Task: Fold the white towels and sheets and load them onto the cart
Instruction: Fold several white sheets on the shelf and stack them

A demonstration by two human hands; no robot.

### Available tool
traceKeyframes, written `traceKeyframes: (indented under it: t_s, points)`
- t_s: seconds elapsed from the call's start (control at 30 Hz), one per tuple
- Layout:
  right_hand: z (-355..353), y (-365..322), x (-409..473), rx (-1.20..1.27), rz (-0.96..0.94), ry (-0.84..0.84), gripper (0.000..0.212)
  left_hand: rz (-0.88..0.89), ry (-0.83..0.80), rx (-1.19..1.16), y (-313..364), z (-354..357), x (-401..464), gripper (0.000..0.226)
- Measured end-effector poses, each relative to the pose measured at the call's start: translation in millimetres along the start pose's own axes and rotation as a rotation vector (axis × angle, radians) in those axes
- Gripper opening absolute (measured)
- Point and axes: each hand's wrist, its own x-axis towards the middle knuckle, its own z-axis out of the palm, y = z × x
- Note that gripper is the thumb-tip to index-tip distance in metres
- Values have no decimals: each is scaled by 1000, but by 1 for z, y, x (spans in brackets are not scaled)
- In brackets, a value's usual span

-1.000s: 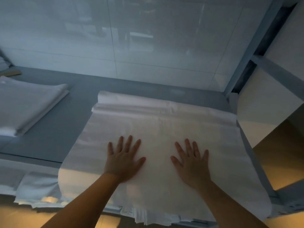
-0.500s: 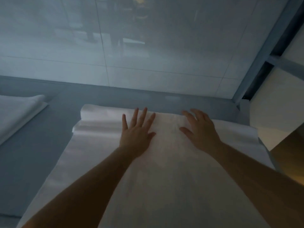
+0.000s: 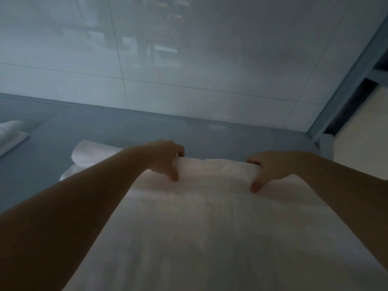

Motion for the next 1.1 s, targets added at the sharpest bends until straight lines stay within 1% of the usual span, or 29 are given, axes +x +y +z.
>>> traceKeyframes:
  t_s: [0.07,0.1,0.17,0.23,0.3,0.37,0.4,0.43,0.53,0.57,0.63,0.7,0.73,0.77,0.83,0.9,0.93,1.0,1.07,1.1]
  points:
    - [1,-3,-2,24,-18,9,52,-13,-6,-19,1,2,0,49]
    - [2,-4,-4,29,-20,19,56,-25,-6,-31,3,4,-1,48]
    - [4,-8,-8,30,-13,63,65,-52,-2,-53,7,6,-2,52]
    - [8,-14,-14,26,-18,142,64,-50,35,21,12,9,-8,57]
    - [15,-18,-24,1,-39,264,49,-6,159,138,16,13,-19,48]
    - [25,-22,-40,-23,-52,433,33,36,344,221,19,17,-37,40]
    - [29,-25,-48,-37,-45,514,29,52,435,248,19,18,-46,39]
    - [32,-28,-57,-65,-34,592,29,67,517,273,20,19,-53,39]
    - [37,-38,-78,-237,-34,835,41,105,705,352,27,16,-75,42]
    - [39,-41,-86,-273,-43,932,42,114,780,354,29,16,-83,40]
    - [49,-50,-102,-314,-47,1086,36,107,899,337,36,21,-100,33]
    - [71,-59,-115,-349,-47,1161,26,97,906,274,43,38,-119,32]
    - [85,-63,-120,-345,-49,1150,28,110,870,241,45,50,-128,34]
    - [100,-65,-125,-330,-55,1104,34,132,815,223,46,63,-137,36]
    - [128,-68,-137,-290,-72,947,43,161,681,222,44,85,-155,39]
    - [145,-67,-150,-253,-72,816,51,162,603,196,44,93,-169,41]
    - [149,-66,-156,-233,-78,778,53,163,589,172,46,92,-175,40]
    - [148,-65,-165,-187,-120,767,52,156,619,114,50,85,-180,38]
    - [135,-63,-165,-62,-153,773,44,103,665,52,52,73,-174,39]
    - [124,-61,-161,22,-146,774,40,73,660,34,51,66,-166,35]
